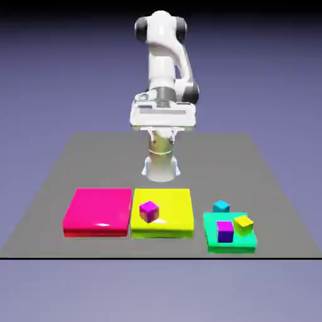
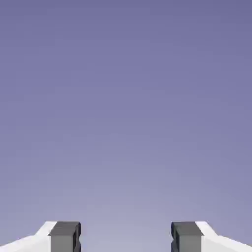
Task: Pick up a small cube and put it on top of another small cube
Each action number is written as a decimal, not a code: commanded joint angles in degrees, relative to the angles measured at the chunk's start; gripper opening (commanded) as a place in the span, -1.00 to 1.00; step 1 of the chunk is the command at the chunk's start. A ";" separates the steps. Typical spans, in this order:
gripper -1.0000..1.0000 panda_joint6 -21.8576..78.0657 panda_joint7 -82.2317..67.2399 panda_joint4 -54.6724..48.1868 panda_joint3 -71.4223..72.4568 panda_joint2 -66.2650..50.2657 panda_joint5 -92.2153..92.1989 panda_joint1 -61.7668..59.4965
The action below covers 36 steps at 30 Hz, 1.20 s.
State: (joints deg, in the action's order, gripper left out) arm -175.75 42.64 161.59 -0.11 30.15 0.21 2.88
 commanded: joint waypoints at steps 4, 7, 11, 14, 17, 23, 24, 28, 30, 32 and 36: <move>0.00 -5.78 0.62 1.96 -0.37 -8.31 0.71 7.28; 0.00 -10.11 1.09 3.43 -0.65 -14.54 1.24 12.74; 0.00 -15.89 1.71 5.39 -1.02 -22.84 1.95 20.02; 0.00 -20.22 2.18 6.86 -1.29 -29.07 2.48 25.48; 0.00 -24.55 2.65 8.33 -1.57 -35.30 3.01 30.94; 0.00 -30.27 3.00 7.60 -1.74 -44.45 3.28 35.39; 0.00 -31.39 2.99 6.64 -1.71 -46.53 3.20 35.42; 0.00 -35.87 2.96 2.82 -1.60 -54.83 2.88 35.54; 0.00 -38.07 2.94 0.94 -1.55 -58.92 2.72 35.60; -1.00 -38.08 2.94 0.94 -1.55 -58.92 2.72 35.60; -1.00 -33.60 2.97 4.76 -1.66 -50.62 3.04 35.48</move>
State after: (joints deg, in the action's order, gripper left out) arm -209.35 45.68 166.35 -1.77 -20.47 3.33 38.36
